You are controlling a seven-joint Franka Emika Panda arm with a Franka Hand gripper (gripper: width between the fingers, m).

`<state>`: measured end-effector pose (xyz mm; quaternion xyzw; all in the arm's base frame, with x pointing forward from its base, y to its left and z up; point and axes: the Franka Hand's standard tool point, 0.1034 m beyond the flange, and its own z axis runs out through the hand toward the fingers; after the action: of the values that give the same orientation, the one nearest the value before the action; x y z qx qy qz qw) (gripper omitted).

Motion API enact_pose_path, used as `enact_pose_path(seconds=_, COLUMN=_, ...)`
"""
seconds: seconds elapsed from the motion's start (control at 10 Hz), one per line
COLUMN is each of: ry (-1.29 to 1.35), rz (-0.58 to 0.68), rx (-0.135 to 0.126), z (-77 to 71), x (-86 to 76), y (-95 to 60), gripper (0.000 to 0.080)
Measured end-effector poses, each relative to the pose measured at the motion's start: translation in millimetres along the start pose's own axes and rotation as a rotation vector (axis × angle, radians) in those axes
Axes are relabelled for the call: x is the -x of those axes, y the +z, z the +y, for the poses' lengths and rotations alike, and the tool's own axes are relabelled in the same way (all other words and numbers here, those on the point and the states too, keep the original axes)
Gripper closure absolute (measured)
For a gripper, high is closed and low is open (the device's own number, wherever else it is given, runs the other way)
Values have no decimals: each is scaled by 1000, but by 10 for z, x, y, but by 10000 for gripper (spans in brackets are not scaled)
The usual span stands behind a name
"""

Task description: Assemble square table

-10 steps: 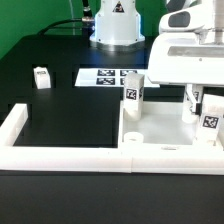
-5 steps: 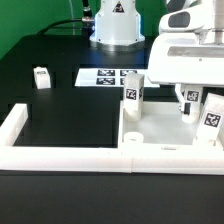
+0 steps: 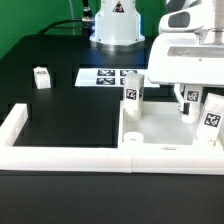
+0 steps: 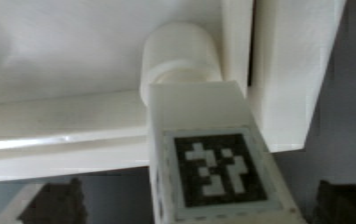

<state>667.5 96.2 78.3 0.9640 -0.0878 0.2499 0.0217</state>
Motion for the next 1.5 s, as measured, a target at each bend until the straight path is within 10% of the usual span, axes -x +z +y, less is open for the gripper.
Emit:
enact_pose_path(seconds=0.5, ry=51, rz=-259, rx=36, z=304, x=-211, y=-44, gripper=150)
enact_pose_path(seconds=1.1, ry=147, rz=-257, rx=16, z=-126, x=-34, y=79, gripper=150)
enact_pose_path(seconds=1.5, ry=210, rz=-255, rx=27, z=-87, x=-45, y=85, gripper=512)
